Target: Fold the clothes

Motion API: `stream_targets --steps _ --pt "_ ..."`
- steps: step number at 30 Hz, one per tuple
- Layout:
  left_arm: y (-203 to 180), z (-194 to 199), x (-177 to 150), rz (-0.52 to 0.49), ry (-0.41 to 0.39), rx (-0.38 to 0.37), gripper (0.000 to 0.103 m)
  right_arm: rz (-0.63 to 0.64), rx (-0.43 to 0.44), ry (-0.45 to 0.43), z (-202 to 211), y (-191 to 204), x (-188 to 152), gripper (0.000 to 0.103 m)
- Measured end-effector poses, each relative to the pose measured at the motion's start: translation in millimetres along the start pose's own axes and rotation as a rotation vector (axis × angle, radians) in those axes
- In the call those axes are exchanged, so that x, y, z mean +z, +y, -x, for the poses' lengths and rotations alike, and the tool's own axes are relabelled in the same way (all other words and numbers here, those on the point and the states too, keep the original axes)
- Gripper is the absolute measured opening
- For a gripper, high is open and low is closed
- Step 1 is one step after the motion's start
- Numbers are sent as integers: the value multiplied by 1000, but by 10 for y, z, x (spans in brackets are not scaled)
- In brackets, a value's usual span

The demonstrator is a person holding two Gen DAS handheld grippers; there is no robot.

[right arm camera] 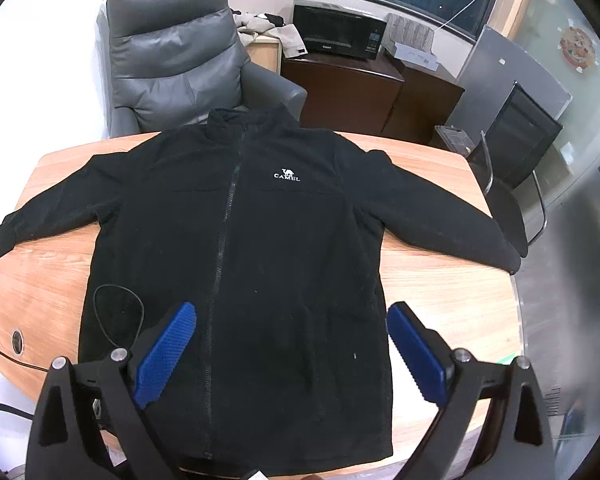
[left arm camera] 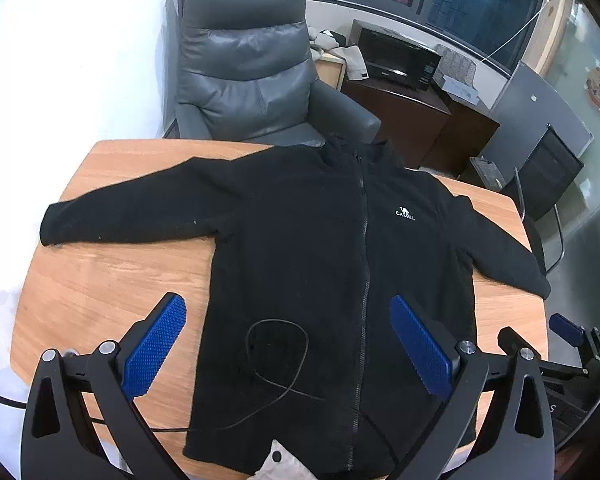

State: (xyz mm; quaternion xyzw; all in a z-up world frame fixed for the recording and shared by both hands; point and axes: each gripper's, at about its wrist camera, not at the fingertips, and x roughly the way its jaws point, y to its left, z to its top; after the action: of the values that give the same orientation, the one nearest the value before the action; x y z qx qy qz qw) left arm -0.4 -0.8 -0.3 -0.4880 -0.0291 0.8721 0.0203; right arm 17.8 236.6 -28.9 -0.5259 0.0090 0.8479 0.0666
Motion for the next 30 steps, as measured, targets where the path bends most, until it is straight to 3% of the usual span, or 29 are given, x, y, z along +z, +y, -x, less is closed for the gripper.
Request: stream_targets --steps 18,30 --pt "244 -156 44 -56 18 -42 103 -20 -76 -22 138 147 220 99" --pt "457 -179 69 -47 -1 -32 103 43 -112 -20 198 527 305 99"
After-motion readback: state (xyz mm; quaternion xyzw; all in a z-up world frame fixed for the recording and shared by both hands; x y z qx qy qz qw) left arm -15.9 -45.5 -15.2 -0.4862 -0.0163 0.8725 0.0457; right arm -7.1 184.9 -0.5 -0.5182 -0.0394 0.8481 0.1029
